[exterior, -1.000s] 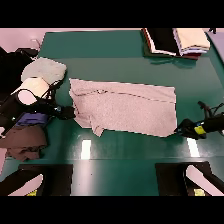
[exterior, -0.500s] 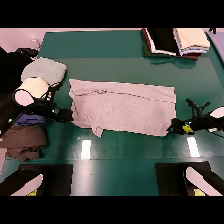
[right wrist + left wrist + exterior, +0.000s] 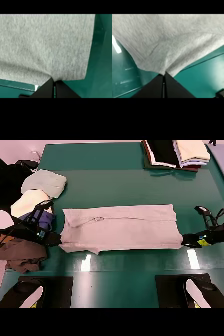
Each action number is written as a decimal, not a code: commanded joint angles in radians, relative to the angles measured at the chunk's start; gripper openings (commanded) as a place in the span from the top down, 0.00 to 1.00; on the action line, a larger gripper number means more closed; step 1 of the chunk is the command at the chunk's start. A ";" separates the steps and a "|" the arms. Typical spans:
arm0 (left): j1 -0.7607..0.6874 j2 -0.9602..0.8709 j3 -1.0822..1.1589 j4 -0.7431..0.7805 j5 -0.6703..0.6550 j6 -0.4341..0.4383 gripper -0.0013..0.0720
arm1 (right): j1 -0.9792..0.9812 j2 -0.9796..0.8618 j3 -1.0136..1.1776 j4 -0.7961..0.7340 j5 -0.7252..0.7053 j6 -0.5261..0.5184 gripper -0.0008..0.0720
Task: Fold the shirts.
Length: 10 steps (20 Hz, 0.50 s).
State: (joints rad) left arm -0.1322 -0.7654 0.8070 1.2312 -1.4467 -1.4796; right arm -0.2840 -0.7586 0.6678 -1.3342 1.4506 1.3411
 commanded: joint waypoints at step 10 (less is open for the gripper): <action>0.000 -0.415 0.209 0.025 0.445 0.014 0.96 | 0.151 -0.529 0.454 -0.021 -0.161 0.029 0.98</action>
State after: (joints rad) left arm -0.1322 -1.0622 0.9211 1.2495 -1.0977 -1.4681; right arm -0.1699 -1.1488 1.0035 -1.3552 1.3159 1.3518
